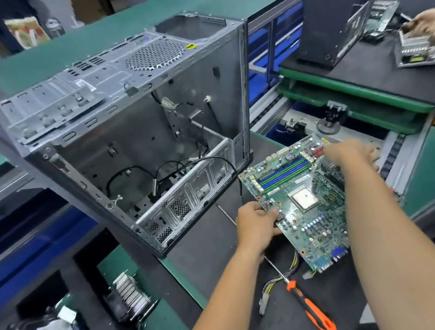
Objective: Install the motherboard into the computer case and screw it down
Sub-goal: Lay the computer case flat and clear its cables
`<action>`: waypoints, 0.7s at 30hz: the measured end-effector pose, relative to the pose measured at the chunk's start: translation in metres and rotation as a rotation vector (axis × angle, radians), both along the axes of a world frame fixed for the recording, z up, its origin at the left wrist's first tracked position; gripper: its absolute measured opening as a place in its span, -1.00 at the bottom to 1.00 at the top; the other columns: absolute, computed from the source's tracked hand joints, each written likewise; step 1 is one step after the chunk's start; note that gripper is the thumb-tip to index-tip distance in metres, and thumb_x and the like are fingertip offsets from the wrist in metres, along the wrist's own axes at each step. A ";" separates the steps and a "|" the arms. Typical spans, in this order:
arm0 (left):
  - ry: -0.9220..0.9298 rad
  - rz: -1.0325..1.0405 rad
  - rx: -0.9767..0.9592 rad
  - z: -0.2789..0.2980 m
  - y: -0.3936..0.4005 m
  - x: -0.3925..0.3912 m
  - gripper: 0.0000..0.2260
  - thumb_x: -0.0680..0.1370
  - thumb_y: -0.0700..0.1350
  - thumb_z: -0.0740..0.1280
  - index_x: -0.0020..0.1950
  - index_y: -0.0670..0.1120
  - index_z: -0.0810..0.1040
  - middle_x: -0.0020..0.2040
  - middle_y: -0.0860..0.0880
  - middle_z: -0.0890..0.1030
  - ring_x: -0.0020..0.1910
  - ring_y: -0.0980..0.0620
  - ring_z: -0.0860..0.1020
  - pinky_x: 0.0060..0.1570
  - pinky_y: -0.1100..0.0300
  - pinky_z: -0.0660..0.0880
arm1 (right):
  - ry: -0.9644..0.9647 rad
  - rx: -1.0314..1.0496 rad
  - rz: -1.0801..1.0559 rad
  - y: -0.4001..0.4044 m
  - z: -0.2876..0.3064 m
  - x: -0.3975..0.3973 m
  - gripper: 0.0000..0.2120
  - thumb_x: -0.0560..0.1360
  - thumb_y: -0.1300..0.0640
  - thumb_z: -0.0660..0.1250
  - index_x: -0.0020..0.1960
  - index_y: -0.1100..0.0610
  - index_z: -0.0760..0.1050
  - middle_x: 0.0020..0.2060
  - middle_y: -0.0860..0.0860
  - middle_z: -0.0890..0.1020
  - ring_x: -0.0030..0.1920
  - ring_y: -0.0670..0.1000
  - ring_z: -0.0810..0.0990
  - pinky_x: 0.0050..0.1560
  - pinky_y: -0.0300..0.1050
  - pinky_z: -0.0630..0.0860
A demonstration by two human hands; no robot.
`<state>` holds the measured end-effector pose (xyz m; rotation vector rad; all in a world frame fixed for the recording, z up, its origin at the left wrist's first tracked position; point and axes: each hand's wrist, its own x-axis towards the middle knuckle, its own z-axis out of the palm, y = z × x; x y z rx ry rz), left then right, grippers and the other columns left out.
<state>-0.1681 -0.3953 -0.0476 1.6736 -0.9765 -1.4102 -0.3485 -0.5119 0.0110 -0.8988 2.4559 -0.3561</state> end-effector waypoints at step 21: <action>-0.522 0.921 -0.437 0.056 0.061 0.161 -0.37 0.36 0.02 0.52 0.29 -0.12 0.30 0.16 0.00 0.31 0.12 0.08 0.34 0.07 0.35 0.28 | -0.417 -0.607 0.461 -0.036 0.048 0.145 -0.27 0.44 -0.05 0.42 0.45 0.25 0.22 0.38 0.15 0.38 0.35 0.17 0.38 0.19 -0.05 0.33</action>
